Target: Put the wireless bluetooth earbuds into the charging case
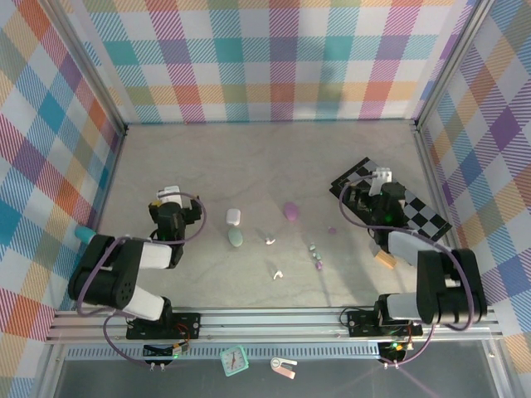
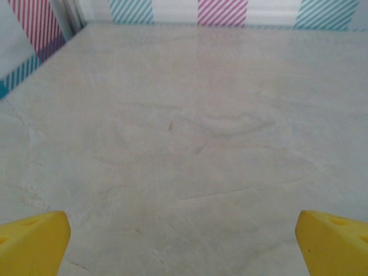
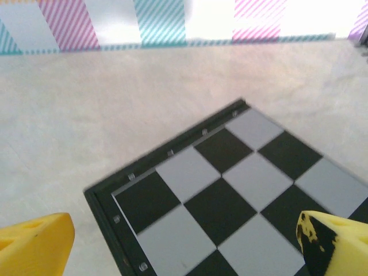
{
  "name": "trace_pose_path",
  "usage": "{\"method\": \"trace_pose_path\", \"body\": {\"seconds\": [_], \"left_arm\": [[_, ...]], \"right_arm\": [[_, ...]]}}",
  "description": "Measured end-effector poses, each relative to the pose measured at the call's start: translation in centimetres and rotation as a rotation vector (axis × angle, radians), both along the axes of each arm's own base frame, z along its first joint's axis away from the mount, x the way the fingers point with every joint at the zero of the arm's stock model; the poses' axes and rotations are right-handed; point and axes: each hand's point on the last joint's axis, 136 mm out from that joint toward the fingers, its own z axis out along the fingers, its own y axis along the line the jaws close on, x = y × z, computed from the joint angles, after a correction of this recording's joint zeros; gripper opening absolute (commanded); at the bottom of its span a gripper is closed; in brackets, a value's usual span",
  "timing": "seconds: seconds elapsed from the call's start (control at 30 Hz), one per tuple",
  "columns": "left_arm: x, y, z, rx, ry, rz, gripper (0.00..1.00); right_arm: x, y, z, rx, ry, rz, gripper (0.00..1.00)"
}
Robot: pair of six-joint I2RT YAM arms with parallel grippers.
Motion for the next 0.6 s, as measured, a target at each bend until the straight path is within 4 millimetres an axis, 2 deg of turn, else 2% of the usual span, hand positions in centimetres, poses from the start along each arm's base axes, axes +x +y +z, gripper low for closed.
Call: {"method": "trace_pose_path", "body": {"seconds": [0.13,0.2,0.27,0.33,0.47,0.6], "left_arm": [[-0.2,-0.9,4.8,0.013,-0.081,-0.025,1.00],[-0.3,-1.5,7.2,0.007,-0.118,-0.041,1.00],[-0.5,-2.6,8.6,-0.007,-0.131,-0.074,1.00],[-0.8,-4.0,9.1,-0.028,-0.120,-0.118,1.00],[-1.7,-6.6,8.6,-0.079,-0.053,-0.205,1.00],[-2.8,-7.4,8.3,-0.136,-0.016,-0.233,1.00]], "right_arm": [[-0.5,0.8,3.4,0.069,0.000,0.004,0.99],[-0.9,1.6,4.3,0.120,0.026,0.023,0.99],[-1.5,2.7,4.5,0.160,0.060,0.048,0.99],[-2.4,4.6,4.0,0.187,0.110,0.096,0.99],[-4.7,10.1,2.2,0.177,0.243,0.248,0.99],[-6.3,15.2,1.2,0.144,0.357,0.366,0.99]]}}
